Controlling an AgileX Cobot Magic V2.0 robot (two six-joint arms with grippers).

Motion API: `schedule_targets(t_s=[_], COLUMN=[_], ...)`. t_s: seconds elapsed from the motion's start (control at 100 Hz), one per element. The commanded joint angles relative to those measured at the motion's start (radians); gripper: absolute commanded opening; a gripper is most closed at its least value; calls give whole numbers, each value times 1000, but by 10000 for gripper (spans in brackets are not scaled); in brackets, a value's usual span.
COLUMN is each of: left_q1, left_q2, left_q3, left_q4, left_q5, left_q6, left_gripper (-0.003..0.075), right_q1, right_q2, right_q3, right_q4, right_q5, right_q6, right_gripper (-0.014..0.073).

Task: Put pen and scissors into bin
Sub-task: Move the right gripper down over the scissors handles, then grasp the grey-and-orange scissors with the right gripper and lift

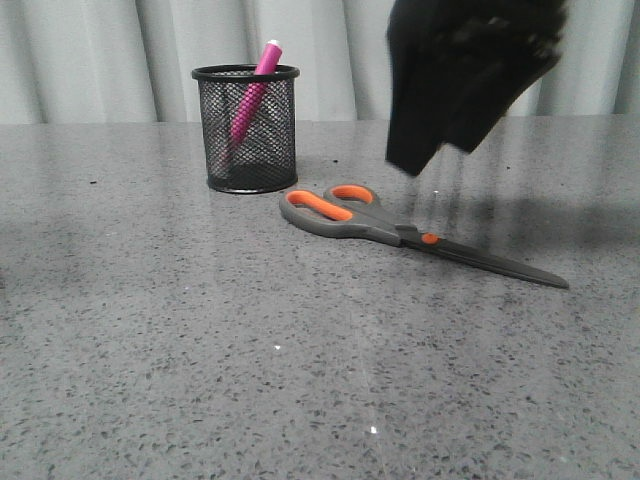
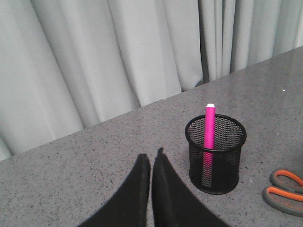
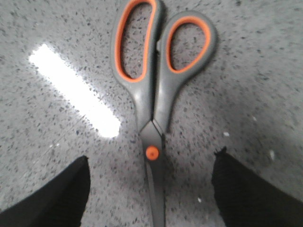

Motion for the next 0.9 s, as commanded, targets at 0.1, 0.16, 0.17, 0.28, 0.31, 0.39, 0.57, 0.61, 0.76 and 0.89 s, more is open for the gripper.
schedule_targets(t_s=[0.1,0.16,0.17,0.28,0.31,0.39,0.57,0.61,0.76,0.89], left_q1=[1,1,1,1,1,1,1,1,1,1], left_q2=[-13,-13,-13,-13,-13,-13,-13,-13,-13,-13], left_q3=[-27,-27,-27,-27,-27,-27,-27,-27,-27,-27], left_q4=[-43,-43,-43,-43,-43,-43,-43,-43,-43,-43], left_q5=[-25,-25,-25,-25,-25,-25,-25,-25,-25,-25], left_q6=[-12,-12,-12,-12,-12,-12,-12,-12,-12,-12], left_gripper=[-19,-19,-19,-19,-19,-19,-19,-19,-19,-19], right_q1=[25,26,26,26,26,26,26,27,33,48], right_q2=[60,79,88,115,119,130,152,157,174,187], right_q3=[-95,-110,-112,-129,-129,-129,-129,-129,-129,-129], right_q4=[-35,-46,-46,-46,-46,-46,-43,-40,-30,-27], right_q5=[7,7,7,9,9,9,7,7,5,-1], right_q6=[7,12,12,12,12,12,12,12,12,12], right_gripper=[482,464,462,441,441,441,441,441,441,441])
